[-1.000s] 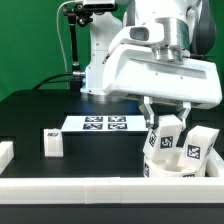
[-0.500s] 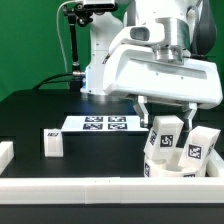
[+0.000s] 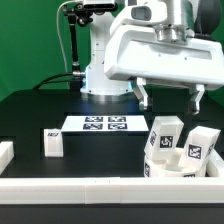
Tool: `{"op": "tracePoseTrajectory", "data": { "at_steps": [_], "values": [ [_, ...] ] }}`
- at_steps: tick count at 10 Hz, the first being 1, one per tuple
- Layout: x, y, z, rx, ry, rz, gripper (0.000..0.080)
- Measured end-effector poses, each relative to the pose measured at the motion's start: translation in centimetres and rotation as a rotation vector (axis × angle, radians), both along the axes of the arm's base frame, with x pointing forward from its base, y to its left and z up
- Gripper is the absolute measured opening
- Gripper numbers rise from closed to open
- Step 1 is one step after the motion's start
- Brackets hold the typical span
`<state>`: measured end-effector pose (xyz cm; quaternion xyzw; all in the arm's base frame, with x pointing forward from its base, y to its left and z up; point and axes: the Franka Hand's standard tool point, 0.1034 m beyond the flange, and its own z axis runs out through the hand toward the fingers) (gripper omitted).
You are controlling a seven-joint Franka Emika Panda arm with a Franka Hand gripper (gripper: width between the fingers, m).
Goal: Assemble stool
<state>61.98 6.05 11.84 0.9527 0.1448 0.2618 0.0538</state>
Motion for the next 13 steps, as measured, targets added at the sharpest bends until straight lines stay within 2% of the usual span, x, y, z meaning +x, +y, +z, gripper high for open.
{"op": "tracePoseTrajectory", "data": {
  "at_steps": [4,7,8,10,13],
  "values": [
    [-0.1,0.4,-0.2,0.000,0.008,0.005,0.0649],
    [-0.6,0.7,-1.0,0.011,0.077,-0.010,0.0649],
    [-1.2,1.7,-1.2,0.033,0.213,-0.036,0.0649],
    [-1.3,2.3,-0.5,0.047,0.403,-0.077,0.0649],
    [-1.8,2.8,-0.7,0.012,0.600,-0.077,0.0649]
  ]
}}
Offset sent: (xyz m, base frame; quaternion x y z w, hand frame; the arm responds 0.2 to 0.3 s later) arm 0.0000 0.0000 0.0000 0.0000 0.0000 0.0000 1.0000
